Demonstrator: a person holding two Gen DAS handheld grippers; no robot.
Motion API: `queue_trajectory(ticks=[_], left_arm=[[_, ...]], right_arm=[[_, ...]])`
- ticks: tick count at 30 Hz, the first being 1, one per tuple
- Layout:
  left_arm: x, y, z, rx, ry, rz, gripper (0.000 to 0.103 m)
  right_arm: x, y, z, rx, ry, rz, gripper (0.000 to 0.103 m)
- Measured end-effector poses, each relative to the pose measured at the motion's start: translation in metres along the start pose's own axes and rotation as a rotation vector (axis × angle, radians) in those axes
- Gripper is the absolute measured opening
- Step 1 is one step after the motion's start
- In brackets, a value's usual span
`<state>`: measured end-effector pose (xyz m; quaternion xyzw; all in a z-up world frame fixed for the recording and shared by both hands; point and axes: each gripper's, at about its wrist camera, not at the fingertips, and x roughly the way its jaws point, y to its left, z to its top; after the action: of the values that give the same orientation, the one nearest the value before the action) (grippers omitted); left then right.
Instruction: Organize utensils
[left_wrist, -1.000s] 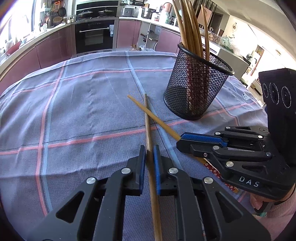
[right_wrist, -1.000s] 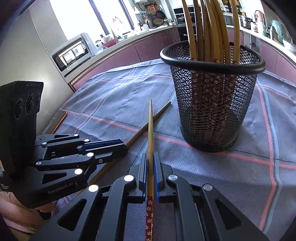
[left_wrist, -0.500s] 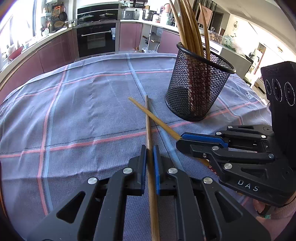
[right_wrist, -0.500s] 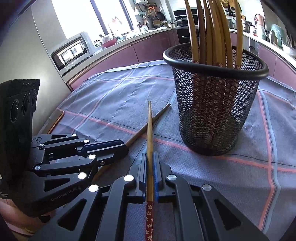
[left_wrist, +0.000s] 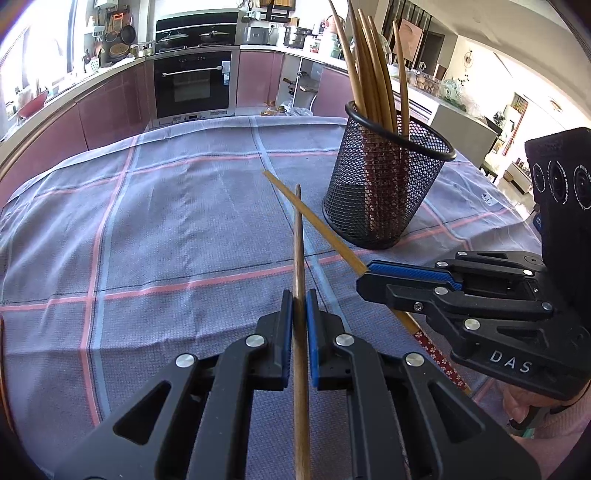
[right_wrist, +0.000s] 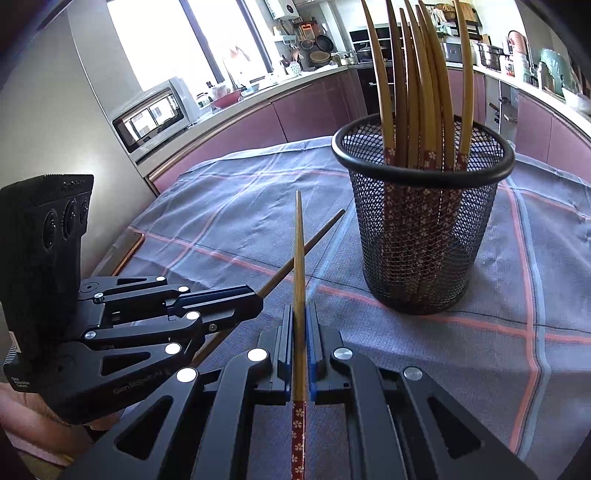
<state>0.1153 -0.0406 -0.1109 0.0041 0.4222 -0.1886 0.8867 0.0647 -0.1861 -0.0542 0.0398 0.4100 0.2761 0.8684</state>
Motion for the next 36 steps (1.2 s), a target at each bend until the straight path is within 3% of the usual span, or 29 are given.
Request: queue_trajectory(ticks=[36], left_arm=[[-0.042,0.003,0.009,-0.044,-0.085,-0.086,0.008]], right_arm=[[-0.036,0.009,0.007,-0.016,-0.101,0.018,0.006]])
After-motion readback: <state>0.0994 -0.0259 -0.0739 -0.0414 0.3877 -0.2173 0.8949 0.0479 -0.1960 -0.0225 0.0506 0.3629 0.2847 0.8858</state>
